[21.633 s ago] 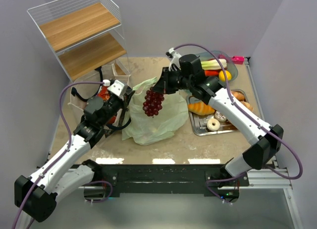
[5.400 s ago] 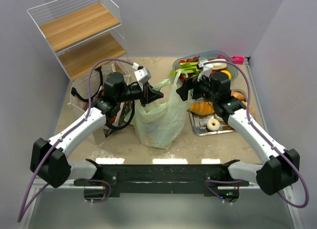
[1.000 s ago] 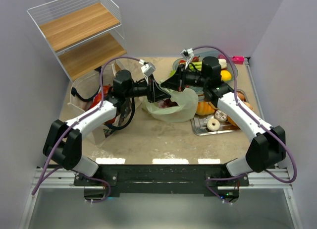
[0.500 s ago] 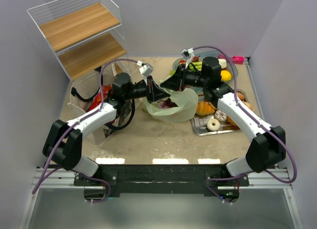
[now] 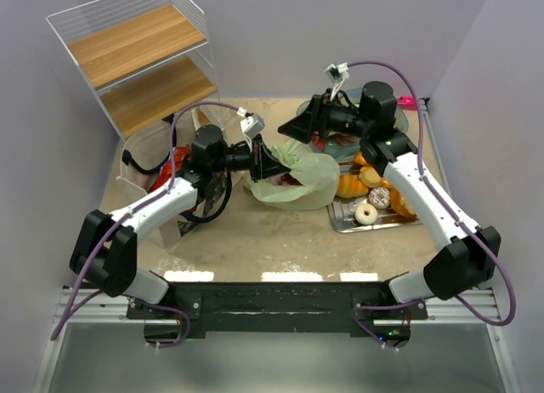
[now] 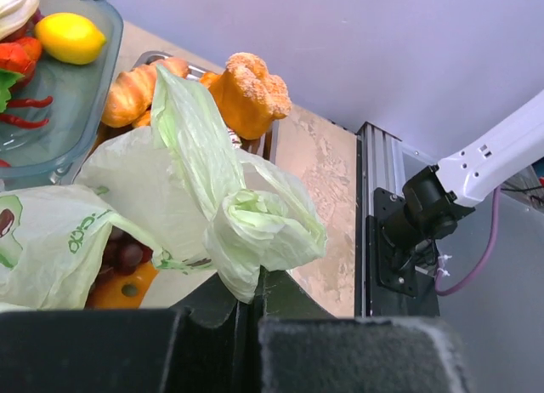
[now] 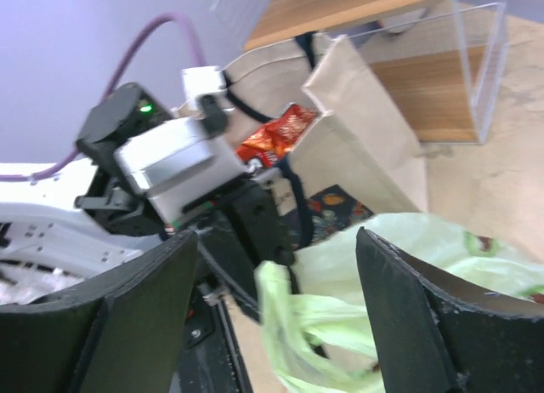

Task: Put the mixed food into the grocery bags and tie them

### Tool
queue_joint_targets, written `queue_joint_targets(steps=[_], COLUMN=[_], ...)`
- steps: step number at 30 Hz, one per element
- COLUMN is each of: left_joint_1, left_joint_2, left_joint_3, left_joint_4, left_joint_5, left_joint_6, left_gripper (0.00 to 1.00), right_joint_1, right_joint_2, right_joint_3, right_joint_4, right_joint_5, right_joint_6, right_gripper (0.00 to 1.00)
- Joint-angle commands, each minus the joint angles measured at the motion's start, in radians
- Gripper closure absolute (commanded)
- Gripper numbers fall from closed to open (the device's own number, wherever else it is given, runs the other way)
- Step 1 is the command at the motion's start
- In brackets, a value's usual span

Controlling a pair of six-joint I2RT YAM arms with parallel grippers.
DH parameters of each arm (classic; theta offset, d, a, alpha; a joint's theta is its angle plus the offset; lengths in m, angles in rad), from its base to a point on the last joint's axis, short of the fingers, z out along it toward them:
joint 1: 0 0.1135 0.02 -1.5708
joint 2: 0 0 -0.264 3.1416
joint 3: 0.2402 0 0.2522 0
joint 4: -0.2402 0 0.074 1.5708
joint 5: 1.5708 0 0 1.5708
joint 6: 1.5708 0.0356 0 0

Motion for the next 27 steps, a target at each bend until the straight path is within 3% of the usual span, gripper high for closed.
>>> queue_joint_targets(steps=[1,9,12,16,18,27], left_joint_1=[0.005,0.005,0.005,0.005,0.005,0.005], left_joint_2=[-0.057,-0.064,-0.064,-0.063,-0.063,-0.054], left_joint_3=[-0.023,-0.049,-0.049,-0.052,-0.049,-0.043], left_joint_4=[0.073,0.096,0.081,0.065,0.049,0.042], left_joint_5=[0.055,0.055,0.052,0.049,0.046,0.063], left_joint_6=[0.043,0.036,0.043,0.056,0.066,0.055], left_gripper=[1.0,1.0,1.0,1.0,1.0,1.0], right_joint_1=[-0.02,-0.013,-0.01,-0.004,-0.004,0.011], right_joint_2=[-0.053,-0.093,-0.109,-0.129,-0.147,-0.161], right_joint_3=[0.029,-0.141,-0.221,-0.318,-0.356,-0.347], right_joint_4=[-0.116,-0.01,0.108,0.303,0.388,0.342], right_joint_5=[0.101,0.081,0.026,-0.06,-0.082,-0.148], right_joint_6=[-0.082,-0.041,0.006,0.087,0.111,0.016], right_gripper=[0.16,0.12,0.14,0.27,0.28,0.31])
